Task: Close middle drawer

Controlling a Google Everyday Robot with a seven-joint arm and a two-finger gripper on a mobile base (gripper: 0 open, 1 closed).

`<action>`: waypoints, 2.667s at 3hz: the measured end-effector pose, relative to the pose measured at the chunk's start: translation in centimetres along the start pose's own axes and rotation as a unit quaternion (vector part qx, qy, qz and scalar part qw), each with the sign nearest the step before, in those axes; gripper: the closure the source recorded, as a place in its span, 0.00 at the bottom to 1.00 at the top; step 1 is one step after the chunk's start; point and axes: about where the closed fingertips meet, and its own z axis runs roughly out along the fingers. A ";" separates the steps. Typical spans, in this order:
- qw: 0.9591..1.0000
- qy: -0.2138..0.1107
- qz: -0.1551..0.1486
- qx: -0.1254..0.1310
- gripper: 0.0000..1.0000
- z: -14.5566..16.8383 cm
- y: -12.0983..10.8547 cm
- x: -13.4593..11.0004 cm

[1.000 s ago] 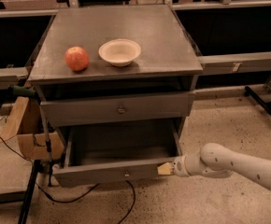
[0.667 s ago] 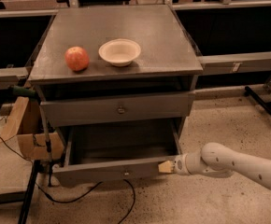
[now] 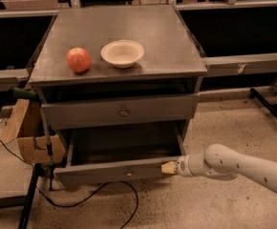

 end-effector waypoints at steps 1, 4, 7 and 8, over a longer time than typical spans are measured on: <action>1.000 -0.021 0.001 0.011 1.00 -0.1 0.2 -2.3; 0.995 -0.090 -0.038 0.029 1.00 1.4 2.2 -11.7; 0.994 -0.101 -0.047 -0.010 1.00 -2.2 3.4 -6.8; 0.996 -0.075 -0.038 -0.016 1.00 -2.0 2.9 -3.9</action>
Offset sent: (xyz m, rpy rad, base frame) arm 0.1670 0.0202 0.1078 -0.0549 -0.2695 -0.1759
